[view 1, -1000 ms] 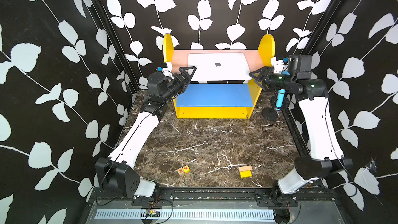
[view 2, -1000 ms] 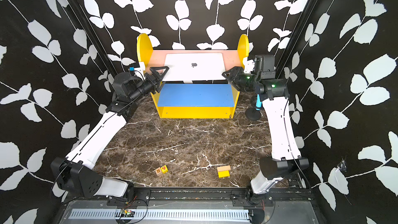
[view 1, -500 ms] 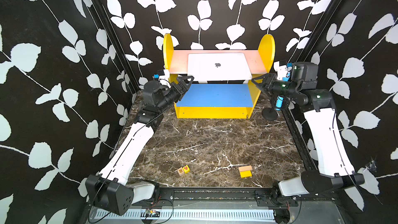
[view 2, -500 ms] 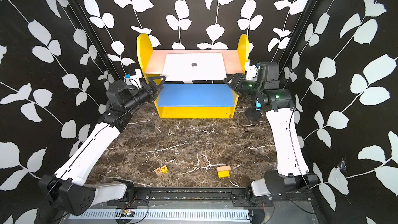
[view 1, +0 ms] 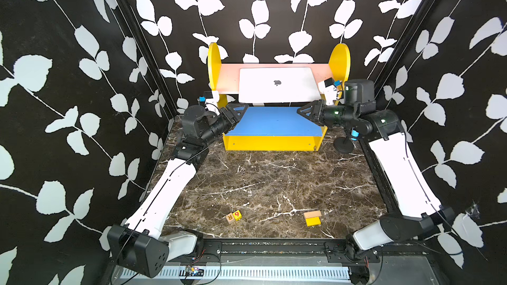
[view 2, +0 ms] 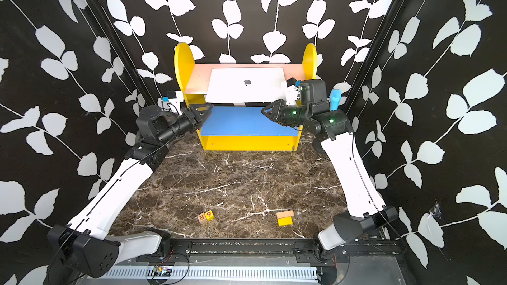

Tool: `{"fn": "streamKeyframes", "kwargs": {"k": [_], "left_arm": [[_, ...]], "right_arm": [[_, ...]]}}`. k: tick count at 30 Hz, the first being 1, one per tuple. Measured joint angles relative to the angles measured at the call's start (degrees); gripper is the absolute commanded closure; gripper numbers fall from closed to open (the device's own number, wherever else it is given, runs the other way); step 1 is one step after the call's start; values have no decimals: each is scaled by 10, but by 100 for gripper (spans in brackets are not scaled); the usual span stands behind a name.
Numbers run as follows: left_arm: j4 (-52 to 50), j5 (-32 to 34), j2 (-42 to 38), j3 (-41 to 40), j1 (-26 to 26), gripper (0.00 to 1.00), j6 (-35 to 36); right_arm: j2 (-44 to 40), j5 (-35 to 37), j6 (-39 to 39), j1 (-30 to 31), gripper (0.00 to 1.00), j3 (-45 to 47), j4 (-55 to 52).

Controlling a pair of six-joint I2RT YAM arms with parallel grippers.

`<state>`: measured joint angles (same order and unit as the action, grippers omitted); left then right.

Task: Close the laptop lid and set it aside
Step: Place the laptop on the shelf.

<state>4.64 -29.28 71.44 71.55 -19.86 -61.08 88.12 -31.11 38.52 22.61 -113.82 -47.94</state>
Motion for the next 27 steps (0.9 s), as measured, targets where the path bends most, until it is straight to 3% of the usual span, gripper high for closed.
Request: {"fn": "streamKeyframes", "kwargs": {"k": [12,27], "left_arm": [[-1,-14,66,47,-21,84,9],[-12,-31,116,110,-23,89,16]], "right_arm": [[72,23,-19,20,78,-69,-28],[147,36,-34,22,78,-170,-74]]}}
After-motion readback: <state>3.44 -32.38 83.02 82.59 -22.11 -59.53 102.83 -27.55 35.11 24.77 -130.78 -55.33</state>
